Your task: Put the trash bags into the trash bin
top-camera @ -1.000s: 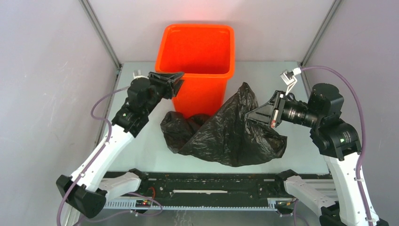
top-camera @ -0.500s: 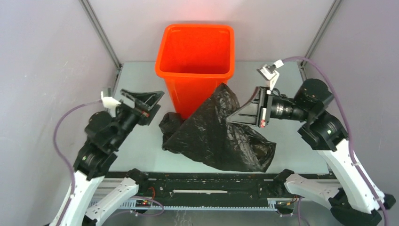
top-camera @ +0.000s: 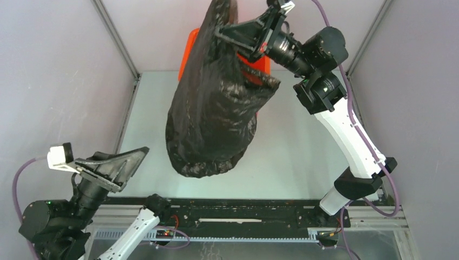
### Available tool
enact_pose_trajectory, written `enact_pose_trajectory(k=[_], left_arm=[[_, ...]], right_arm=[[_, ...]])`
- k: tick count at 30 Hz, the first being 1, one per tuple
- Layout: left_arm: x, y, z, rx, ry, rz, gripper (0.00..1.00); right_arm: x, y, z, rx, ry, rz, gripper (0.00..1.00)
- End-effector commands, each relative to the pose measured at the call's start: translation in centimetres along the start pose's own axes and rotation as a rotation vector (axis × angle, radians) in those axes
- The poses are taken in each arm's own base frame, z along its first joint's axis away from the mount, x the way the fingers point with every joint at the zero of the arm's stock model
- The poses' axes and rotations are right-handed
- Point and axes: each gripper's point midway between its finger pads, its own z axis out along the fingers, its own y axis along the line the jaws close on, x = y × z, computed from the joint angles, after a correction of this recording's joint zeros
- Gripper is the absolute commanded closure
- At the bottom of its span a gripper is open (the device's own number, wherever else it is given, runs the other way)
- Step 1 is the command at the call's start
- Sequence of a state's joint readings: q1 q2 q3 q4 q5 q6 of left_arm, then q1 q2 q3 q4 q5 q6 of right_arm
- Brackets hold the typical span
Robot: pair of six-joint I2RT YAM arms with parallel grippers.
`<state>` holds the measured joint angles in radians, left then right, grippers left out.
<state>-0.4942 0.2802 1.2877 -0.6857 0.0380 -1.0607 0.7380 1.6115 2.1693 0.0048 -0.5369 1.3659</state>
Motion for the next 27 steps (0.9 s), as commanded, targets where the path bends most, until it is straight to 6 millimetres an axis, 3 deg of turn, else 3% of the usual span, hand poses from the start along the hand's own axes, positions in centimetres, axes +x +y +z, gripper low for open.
enact_pose_trajectory(k=[1, 3, 6, 9, 14, 18, 23, 27], left_arm=[[4.5, -1.1, 2.0, 0.057, 0.287, 0.043, 0.0], [4.7, -1.8, 2.9, 0.063, 0.341, 0.088, 0.0], [3.1, -2.2, 4.1, 0.041, 0.317, 0.237, 0.0], [1.1, -1.2, 5.2, -0.027, 0.264, 0.438, 0.0], [0.1, 0.7, 7.3, 0.009, 0.242, 0.783, 0.0], [1.0, 0.5, 8.7, 0.135, 0.259, 0.952, 0.0], [4.2, 1.9, 11.8, 0.214, 0.404, 1.043, 0.0], [6.1, 2.7, 14.6, 0.238, 0.415, 1.155, 0.0]], right_arm=[[-5.2, 5.4, -0.9, -0.133, -0.217, 0.169, 1.0], [-6.5, 5.1, -1.6, -0.133, -0.283, 0.202, 1.0], [-7.8, 4.7, -2.5, -0.139, -0.354, 0.23, 1.0], [-8.7, 4.7, -3.0, -0.142, -0.377, 0.257, 1.0], [-9.4, 4.8, -3.7, -0.12, -0.419, 0.246, 1.0], [-9.9, 4.5, -3.9, -0.117, -0.427, 0.257, 1.0], [-10.1, 4.4, -3.5, -0.133, -0.416, 0.262, 1.0], [-10.1, 4.2, -3.3, -0.131, -0.414, 0.269, 1.0]])
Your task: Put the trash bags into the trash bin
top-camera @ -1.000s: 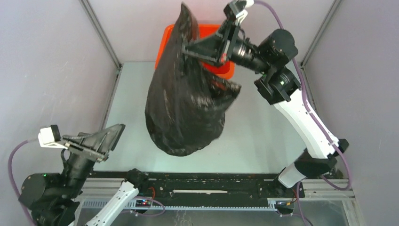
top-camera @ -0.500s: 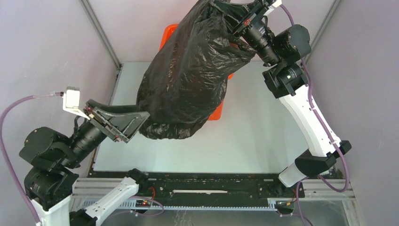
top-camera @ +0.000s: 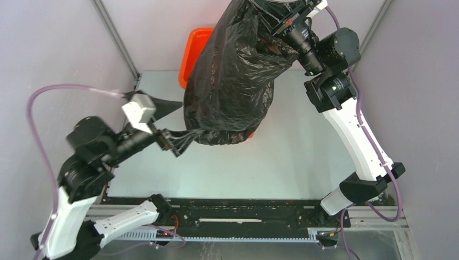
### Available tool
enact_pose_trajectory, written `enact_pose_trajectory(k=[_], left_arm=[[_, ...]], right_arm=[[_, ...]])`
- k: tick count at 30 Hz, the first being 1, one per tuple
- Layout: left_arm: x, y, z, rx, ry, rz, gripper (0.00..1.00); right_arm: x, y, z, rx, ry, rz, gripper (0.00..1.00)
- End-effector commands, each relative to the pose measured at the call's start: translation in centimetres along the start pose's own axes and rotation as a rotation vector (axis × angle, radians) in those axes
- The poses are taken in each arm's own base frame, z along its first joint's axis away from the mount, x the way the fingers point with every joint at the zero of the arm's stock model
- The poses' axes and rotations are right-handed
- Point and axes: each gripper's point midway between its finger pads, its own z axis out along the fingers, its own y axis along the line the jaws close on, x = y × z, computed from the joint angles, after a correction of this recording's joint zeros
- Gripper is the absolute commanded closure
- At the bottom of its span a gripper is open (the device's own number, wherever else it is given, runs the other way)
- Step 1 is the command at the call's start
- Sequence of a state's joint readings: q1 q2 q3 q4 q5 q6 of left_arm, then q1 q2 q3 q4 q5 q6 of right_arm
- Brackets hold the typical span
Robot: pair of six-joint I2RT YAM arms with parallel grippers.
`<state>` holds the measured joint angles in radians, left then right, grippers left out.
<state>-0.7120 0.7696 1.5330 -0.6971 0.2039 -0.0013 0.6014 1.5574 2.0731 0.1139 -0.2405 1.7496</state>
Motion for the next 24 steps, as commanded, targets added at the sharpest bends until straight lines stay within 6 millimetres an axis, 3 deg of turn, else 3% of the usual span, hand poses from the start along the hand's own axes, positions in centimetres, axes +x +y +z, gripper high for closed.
enact_pose_trajectory(k=[1, 11, 12, 14, 17, 19, 20, 24], left_arm=[[0.7, 0.9, 4.9, -0.013, -0.005, 0.198, 0.0], [1.8, 0.6, 12.6, -0.05, -0.034, 0.271, 0.0], [1.8, 0.5, 13.1, -0.052, -0.033, 0.27, 0.05], [1.1, 0.7, 13.6, -0.071, -0.044, 0.253, 0.32], [-0.7, 3.1, 12.1, -0.223, -0.059, 0.201, 0.63], [-2.1, 4.9, 9.8, -0.328, -0.081, 0.174, 0.94], [-3.1, 5.8, 8.2, -0.383, -0.106, 0.148, 0.99], [-7.9, 7.7, 1.6, -0.504, -0.224, 0.067, 1.0]], right_arm=[[0.5, 3.0, -0.5, -0.077, 0.006, 0.004, 1.0], [0.7, 3.4, -0.5, -0.082, 0.013, 0.013, 1.0], [0.8, 3.4, -0.6, -0.083, 0.016, 0.014, 1.0], [1.2, 3.3, -0.5, -0.08, 0.026, 0.02, 1.0], [1.8, 3.2, -0.6, -0.079, 0.05, 0.03, 1.0], [2.2, 3.1, -0.7, -0.076, 0.065, 0.028, 1.0], [2.5, 3.1, -0.8, -0.074, 0.072, 0.026, 1.0], [3.4, 2.3, -0.9, -0.056, 0.12, 0.036, 1.0]])
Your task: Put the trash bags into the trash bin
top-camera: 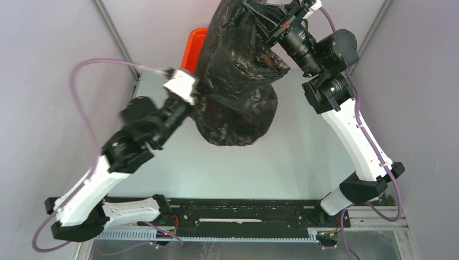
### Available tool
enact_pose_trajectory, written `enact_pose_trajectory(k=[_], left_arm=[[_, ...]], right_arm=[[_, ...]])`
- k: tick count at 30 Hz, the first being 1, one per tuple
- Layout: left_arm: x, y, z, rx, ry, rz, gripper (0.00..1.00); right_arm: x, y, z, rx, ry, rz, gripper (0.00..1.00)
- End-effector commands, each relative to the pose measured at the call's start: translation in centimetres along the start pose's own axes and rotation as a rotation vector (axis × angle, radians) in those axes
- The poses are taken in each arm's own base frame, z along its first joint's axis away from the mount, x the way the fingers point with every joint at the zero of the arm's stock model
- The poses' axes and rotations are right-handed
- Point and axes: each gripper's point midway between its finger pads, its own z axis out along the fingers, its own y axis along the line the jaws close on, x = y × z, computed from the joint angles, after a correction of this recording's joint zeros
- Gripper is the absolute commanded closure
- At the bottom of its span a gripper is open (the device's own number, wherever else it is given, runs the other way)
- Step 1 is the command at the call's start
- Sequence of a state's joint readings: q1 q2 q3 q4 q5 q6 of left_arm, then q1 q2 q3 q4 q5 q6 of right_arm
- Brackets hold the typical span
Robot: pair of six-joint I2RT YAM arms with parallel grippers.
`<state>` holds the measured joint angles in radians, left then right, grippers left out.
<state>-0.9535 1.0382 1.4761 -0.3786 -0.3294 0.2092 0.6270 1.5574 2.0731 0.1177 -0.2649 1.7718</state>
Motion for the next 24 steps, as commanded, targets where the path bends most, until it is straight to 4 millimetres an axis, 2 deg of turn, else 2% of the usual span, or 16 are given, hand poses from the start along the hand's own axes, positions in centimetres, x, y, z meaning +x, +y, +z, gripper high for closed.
enact_pose_trajectory(k=[1, 5, 8, 12, 13, 15, 18, 19, 22, 24], left_arm=[[-9.4, 8.7, -9.2, -0.268, -0.235, -0.18, 1.0], [-13.7, 12.9, -14.2, -0.382, -0.337, -0.176, 1.0], [-16.9, 14.7, -15.0, -0.452, -0.403, -0.082, 1.0], [-21.6, 15.3, -12.7, -0.507, -0.441, 0.03, 1.0], [-22.5, 15.0, -11.4, -0.505, -0.448, 0.05, 1.0], [-23.9, 14.1, -9.0, -0.49, -0.471, 0.077, 1.0], [-25.3, 12.6, -6.2, -0.459, -0.538, 0.08, 1.0], [-25.7, 11.6, -4.7, -0.431, -0.552, 0.087, 1.0], [-27.7, 8.9, -2.6, -0.315, -0.652, 0.104, 1.0], [-28.3, 7.6, -1.2, -0.276, -0.697, 0.114, 1.0]], right_arm=[[2.3, 2.0, -0.8, -0.055, 0.088, 0.004, 1.0], [2.9, 1.0, -0.3, -0.058, 0.14, 0.018, 1.0], [3.1, 1.0, 0.9, -0.105, 0.188, 0.025, 1.0], [3.1, 3.9, 2.6, -0.222, 0.226, -0.019, 1.0], [3.3, 5.5, 2.4, -0.267, 0.235, -0.035, 1.0], [2.7, 5.5, 2.6, -0.282, 0.236, -0.022, 1.0], [1.9, 6.3, 1.3, -0.311, 0.24, -0.057, 1.0], [1.7, 6.7, 0.7, -0.32, 0.237, -0.088, 1.0], [1.0, 7.1, -0.9, -0.304, 0.246, -0.219, 1.0], [0.8, 7.0, -2.0, -0.279, 0.269, -0.305, 1.0]])
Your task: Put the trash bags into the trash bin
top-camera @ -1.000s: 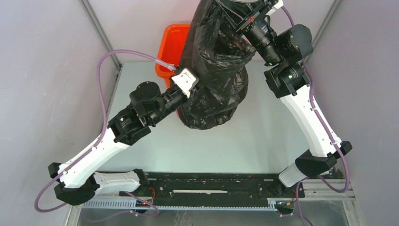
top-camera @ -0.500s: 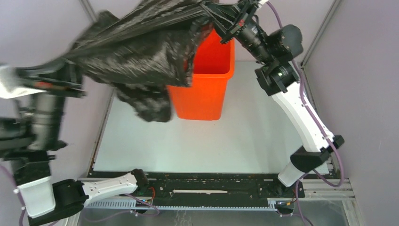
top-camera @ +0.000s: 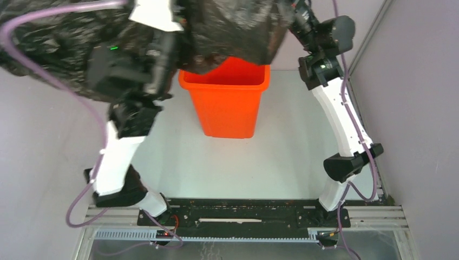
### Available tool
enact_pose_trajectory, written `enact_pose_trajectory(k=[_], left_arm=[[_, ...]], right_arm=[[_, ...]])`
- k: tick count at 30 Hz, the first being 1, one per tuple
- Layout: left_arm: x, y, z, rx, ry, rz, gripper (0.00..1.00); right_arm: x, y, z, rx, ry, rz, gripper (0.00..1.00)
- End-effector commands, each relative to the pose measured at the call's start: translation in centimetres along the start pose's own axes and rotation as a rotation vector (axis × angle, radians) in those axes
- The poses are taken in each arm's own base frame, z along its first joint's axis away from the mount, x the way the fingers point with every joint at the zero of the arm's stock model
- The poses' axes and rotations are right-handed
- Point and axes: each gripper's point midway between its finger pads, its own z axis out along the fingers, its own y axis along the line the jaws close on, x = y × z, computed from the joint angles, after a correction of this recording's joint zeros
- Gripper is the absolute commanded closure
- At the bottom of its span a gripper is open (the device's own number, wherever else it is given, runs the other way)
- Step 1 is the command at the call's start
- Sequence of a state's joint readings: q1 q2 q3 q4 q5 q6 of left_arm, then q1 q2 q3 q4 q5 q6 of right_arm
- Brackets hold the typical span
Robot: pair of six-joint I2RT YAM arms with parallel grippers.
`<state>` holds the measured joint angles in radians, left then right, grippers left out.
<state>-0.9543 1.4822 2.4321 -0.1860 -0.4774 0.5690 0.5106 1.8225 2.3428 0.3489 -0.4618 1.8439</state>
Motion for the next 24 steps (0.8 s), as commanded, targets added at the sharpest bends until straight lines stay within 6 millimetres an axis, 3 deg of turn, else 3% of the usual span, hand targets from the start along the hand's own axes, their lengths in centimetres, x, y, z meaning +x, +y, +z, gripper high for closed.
enact_pose_trajectory(k=[1, 4, 8, 12, 17, 21, 24], left_arm=[[-2.6, -3.1, 1.9, 0.099, -0.175, -0.017, 1.0], [-1.1, -5.6, 3.7, 0.114, -0.189, -0.044, 1.0], [2.9, -8.9, 5.6, 0.132, -0.142, -0.067, 1.0], [6.4, -10.1, 7.1, 0.14, -0.106, -0.12, 1.0], [9.0, -9.3, 8.6, 0.093, -0.094, -0.164, 1.0], [11.5, -7.4, 9.6, 0.037, -0.061, -0.205, 1.0], [13.9, -5.9, 9.6, -0.037, 0.009, -0.237, 0.9]], right_arm=[[3.2, 7.0, -3.6, -0.096, 0.126, -0.244, 1.0], [2.6, 6.0, -5.4, -0.031, 0.1, -0.284, 1.0], [0.3, 5.9, -8.3, 0.039, 0.007, -0.347, 1.0], [-1.3, 4.7, -9.9, 0.092, -0.025, -0.382, 1.0], [-2.7, 3.1, -10.5, 0.131, -0.069, -0.411, 1.0], [-4.2, 2.2, -10.0, 0.15, -0.084, -0.437, 1.0], [-5.5, 1.5, -9.6, 0.164, -0.097, -0.432, 1.0]])
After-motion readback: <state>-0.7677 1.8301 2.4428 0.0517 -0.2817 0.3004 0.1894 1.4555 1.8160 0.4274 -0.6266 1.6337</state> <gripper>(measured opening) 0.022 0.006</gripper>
